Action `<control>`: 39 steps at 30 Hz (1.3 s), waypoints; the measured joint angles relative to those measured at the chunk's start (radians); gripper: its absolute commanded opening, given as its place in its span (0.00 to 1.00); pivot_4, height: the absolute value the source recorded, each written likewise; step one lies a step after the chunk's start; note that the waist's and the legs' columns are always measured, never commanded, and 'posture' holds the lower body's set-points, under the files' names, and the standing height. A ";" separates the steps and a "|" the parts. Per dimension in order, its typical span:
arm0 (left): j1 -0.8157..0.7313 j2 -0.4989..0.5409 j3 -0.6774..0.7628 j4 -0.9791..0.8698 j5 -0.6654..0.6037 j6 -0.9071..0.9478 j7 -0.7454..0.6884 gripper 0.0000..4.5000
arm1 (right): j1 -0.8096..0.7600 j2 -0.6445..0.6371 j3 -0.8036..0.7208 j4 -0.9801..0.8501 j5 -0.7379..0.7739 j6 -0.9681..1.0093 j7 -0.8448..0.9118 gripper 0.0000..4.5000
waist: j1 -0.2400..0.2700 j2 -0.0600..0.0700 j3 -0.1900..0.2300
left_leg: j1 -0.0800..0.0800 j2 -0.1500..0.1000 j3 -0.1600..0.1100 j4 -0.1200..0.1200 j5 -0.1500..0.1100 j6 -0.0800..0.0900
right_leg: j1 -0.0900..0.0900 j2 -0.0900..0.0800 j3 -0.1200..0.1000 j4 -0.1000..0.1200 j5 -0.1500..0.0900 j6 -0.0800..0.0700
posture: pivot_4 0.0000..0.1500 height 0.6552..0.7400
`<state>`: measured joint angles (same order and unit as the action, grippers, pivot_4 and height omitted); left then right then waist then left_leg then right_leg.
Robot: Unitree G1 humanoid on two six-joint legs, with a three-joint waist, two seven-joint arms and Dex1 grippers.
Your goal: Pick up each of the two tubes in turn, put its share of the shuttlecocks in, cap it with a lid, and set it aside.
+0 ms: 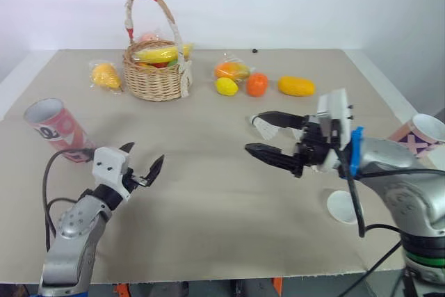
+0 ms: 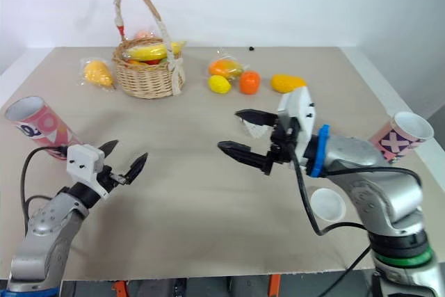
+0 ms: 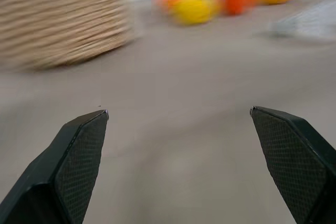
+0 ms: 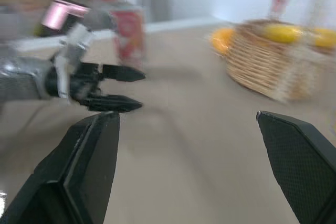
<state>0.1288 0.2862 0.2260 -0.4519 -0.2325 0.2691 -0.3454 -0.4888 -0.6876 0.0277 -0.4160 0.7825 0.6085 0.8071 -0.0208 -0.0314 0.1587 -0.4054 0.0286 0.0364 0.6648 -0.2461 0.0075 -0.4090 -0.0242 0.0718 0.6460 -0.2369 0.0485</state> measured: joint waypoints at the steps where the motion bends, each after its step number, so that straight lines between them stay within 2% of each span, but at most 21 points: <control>1: 0.023 -0.031 0.018 -0.012 0.018 -0.010 0.048 1.00 | -0.032 0.033 0.036 0.029 -0.025 -0.017 0.023 0.99 | 0.001 0.000 0.000 | 0.000 0.000 0.000 0.000 0.000 0.000 | 0.000 -0.001 0.000 0.000 0.000 0.000 | 1.00 1.00; 6: 0.035 -0.137 0.100 0.023 0.073 -0.048 0.244 1.00 | -0.094 0.153 0.185 0.151 -0.142 -0.101 0.130 0.99 | 0.003 -0.002 -0.001 | -0.001 0.000 -0.002 0.003 0.000 0.000 | 0.001 -0.001 -0.004 0.001 0.001 -0.001 | 1.00 1.00; 12: -0.053 -0.146 0.166 0.158 0.076 -0.068 0.337 1.00 | -0.141 0.248 0.237 0.250 -0.205 -0.143 0.177 0.99 | 0.001 -0.002 -0.001 | -0.001 0.001 -0.003 0.006 0.000 0.000 | 0.001 0.000 -0.006 0.002 0.005 -0.003 | 1.00 1.00; 17: -0.113 -0.129 0.187 0.278 0.065 -0.081 0.347 1.00 | -0.159 0.283 0.237 0.255 -0.222 -0.149 0.190 0.99 | 0.001 -0.002 -0.001 | -0.001 0.002 -0.003 0.006 0.000 0.000 | 0.000 0.000 -0.008 0.002 0.005 -0.003 | 1.00 1.00; 28: -0.391 -0.005 0.205 0.700 0.057 -0.226 0.311 1.00 | -0.150 0.342 0.227 0.243 -0.237 -0.115 0.104 0.99 | 0.001 -0.002 -0.001 | -0.002 0.002 -0.006 0.006 0.001 -0.002 | 0.001 -0.001 -0.012 0.003 0.006 -0.005 | 1.00 1.00; 39: -0.501 0.045 0.186 0.919 0.056 -0.355 0.260 1.00 | -0.122 0.347 0.201 0.186 -0.235 -0.066 0.059 0.99 | 0.001 -0.002 -0.001 | -0.001 0.002 -0.007 0.006 0.002 -0.003 | 0.001 -0.002 -0.014 0.003 0.006 -0.006 | 1.00 1.00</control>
<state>-0.3726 0.3316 0.4123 0.4667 -0.1761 -0.0859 -0.0854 -0.6111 -0.3410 0.2289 -0.2300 0.5476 0.5428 0.8663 -0.0193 -0.0331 0.1575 -0.4067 0.0303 0.0290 0.6703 -0.2439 0.0044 -0.4077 -0.0259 0.0578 0.6495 -0.2306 0.0426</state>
